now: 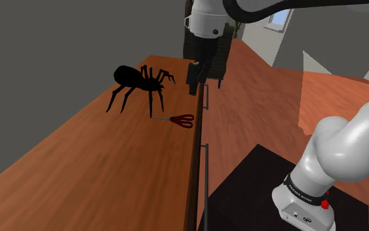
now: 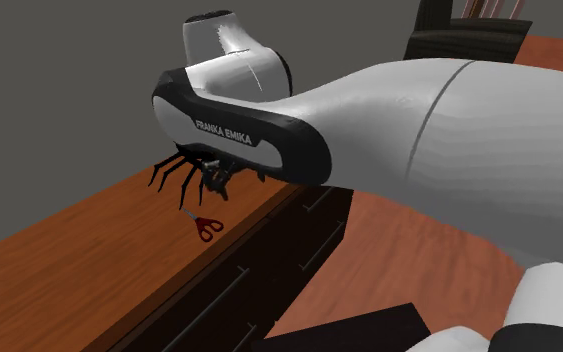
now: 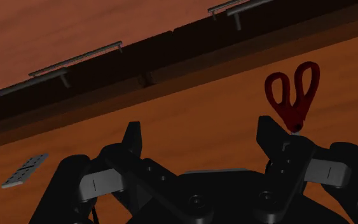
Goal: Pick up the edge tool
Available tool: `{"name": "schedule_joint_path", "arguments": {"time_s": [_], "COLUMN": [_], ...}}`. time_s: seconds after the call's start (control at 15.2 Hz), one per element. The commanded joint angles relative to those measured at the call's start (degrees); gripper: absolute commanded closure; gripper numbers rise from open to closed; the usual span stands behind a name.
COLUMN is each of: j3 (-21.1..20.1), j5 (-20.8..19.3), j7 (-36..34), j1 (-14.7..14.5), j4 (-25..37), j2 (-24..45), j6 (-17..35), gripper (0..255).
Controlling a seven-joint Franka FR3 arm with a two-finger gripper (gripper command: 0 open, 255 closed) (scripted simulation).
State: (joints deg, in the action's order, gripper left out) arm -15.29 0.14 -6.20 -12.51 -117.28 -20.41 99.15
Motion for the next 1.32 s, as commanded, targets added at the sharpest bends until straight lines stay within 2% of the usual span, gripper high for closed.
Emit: {"name": "schedule_joint_path", "arguments": {"time_s": [0.0,0.46,1.06,1.12,1.25], "j3": [-1.9,-7.6,-7.8,-7.8,-7.8], "j5": [-0.3,-2.4,-2.5,-2.5,-2.5], "j7": [-0.3,-1.0,-1.6,-1.6,-1.6], "j1": [-1.2,-4.7,-4.8,-4.8,-4.9], "j4": [1.4,7.6,2.1,2.2,2.1], "j2": [2.7,11.5,11.8,11.9,11.8], "j6": [0.9,1.7,7.5,7.5,7.5], "gripper": [0,0,0,255,255]}}
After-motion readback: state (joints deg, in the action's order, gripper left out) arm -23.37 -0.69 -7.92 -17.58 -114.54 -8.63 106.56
